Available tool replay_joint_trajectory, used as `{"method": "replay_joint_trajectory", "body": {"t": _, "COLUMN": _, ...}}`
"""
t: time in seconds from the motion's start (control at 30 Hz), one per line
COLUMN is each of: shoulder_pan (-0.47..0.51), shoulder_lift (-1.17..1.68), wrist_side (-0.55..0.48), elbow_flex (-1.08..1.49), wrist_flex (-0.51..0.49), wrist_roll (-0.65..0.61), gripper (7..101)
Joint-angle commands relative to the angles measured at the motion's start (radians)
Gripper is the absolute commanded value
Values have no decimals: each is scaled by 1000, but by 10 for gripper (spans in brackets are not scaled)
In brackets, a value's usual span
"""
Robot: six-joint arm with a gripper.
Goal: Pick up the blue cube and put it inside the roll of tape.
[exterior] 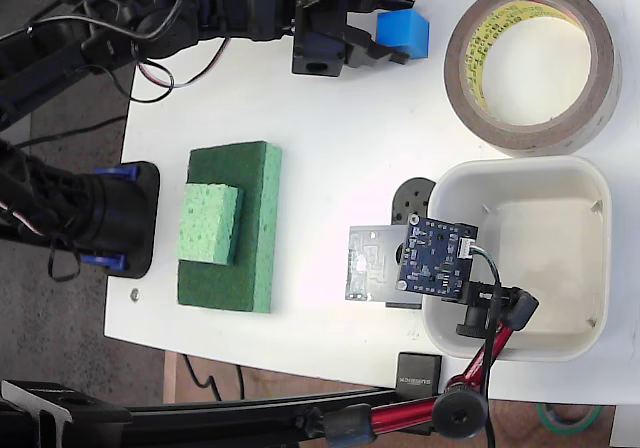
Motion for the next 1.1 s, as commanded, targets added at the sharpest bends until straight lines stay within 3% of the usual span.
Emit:
{"method": "replay_joint_trajectory", "body": {"t": 0.03, "shoulder_pan": -2, "shoulder_lift": 5, "wrist_side": 11, "elbow_flex": -6, "wrist_flex": 5, "wrist_roll": 2, "gripper": 718}}
{"method": "replay_joint_trajectory", "body": {"t": 0.27, "shoulder_pan": -5, "shoulder_lift": 5, "wrist_side": 37, "elbow_flex": -11, "wrist_flex": 26, "wrist_roll": 11, "gripper": 522}}
{"method": "replay_joint_trajectory", "body": {"t": 0.4, "shoulder_pan": -9, "shoulder_lift": 5, "wrist_side": 40, "elbow_flex": -38, "wrist_flex": 54, "wrist_roll": 0, "gripper": 492}}
{"method": "replay_joint_trajectory", "body": {"t": 0.57, "shoulder_pan": 0, "shoulder_lift": 14, "wrist_side": 41, "elbow_flex": -179, "wrist_flex": 218, "wrist_roll": -51, "gripper": 492}}
{"method": "replay_joint_trajectory", "body": {"t": 0.7, "shoulder_pan": 60, "shoulder_lift": 41, "wrist_side": -18, "elbow_flex": -258, "wrist_flex": 256, "wrist_roll": -141, "gripper": 492}}
{"method": "replay_joint_trajectory", "body": {"t": 0.9, "shoulder_pan": 206, "shoulder_lift": -41, "wrist_side": -215, "elbow_flex": -403, "wrist_flex": 202, "wrist_roll": -267, "gripper": 500}}
{"method": "replay_joint_trajectory", "body": {"t": 1.1, "shoulder_pan": 295, "shoulder_lift": -107, "wrist_side": -310, "elbow_flex": -463, "wrist_flex": 147, "wrist_roll": -318, "gripper": 516}}
